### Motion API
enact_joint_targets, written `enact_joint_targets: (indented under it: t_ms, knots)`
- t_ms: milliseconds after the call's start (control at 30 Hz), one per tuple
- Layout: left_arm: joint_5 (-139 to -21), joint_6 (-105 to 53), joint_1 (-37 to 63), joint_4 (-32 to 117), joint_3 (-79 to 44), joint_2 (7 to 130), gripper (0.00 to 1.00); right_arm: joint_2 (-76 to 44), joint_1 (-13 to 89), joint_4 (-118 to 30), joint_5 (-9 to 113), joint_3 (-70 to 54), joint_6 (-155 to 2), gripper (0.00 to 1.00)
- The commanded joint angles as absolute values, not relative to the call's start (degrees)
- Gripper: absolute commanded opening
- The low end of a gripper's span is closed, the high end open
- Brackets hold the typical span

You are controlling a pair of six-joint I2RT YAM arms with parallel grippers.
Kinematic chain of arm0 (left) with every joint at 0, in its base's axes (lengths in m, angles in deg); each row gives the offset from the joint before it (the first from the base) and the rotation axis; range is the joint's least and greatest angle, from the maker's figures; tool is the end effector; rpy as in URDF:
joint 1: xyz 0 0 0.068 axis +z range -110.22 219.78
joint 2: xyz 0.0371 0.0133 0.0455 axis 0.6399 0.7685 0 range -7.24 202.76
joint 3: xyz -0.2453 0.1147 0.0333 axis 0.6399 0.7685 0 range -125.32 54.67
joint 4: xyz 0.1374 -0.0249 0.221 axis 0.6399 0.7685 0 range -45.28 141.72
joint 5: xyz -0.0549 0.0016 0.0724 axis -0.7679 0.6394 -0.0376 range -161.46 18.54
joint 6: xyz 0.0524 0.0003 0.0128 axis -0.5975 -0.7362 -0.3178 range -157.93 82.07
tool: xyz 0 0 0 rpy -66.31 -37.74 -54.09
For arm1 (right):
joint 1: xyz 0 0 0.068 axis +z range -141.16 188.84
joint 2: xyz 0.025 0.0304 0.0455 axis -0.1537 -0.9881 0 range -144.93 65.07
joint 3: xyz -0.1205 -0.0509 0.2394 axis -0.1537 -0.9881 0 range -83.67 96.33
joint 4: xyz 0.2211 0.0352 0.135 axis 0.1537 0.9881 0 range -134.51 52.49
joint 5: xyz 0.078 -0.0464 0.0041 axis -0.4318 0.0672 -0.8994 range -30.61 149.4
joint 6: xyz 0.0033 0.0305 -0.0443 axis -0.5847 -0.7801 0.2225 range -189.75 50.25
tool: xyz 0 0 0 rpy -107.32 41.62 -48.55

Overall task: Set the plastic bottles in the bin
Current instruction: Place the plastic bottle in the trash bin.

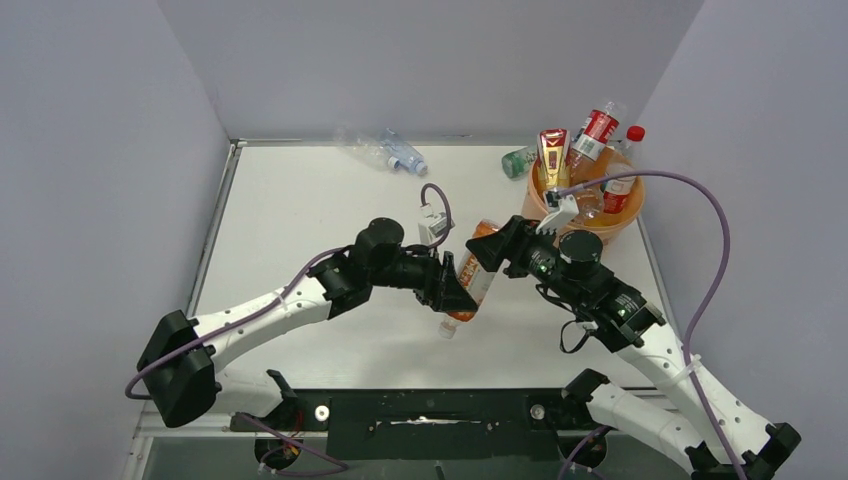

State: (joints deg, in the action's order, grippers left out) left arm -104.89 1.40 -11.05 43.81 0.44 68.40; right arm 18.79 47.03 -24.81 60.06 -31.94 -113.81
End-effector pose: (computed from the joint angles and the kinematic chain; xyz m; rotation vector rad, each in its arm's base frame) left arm 0.1753 -0.2462 0.2993 0.6698 2.1220 -1.5322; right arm 0.1433 0.1122 0.3603 0.1079 1.9353 0.9830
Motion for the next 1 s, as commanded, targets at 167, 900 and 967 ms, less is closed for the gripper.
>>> enact_joint_targets:
  t_ms: [167, 900, 967]
  knots:
    - [-103.22, 0.12, -10.73, 39.92, -1.18, 70.51, 0.75, 22.93, 48.57, -21.87, 61.40, -31.55, -110.36, 0.43]
    - [-97.09, -3.23, -9.92, 45.48, -3.38, 69.87, 0.80, 21.94, 48.49, -16.69, 67.48, -24.75, -107.13, 0.31]
    - [-90.65, -4.61, -9.65, 50.25, -5.07, 68.47, 0.81, 20.87, 48.52, -14.74, 70.42, -21.90, -105.53, 0.31]
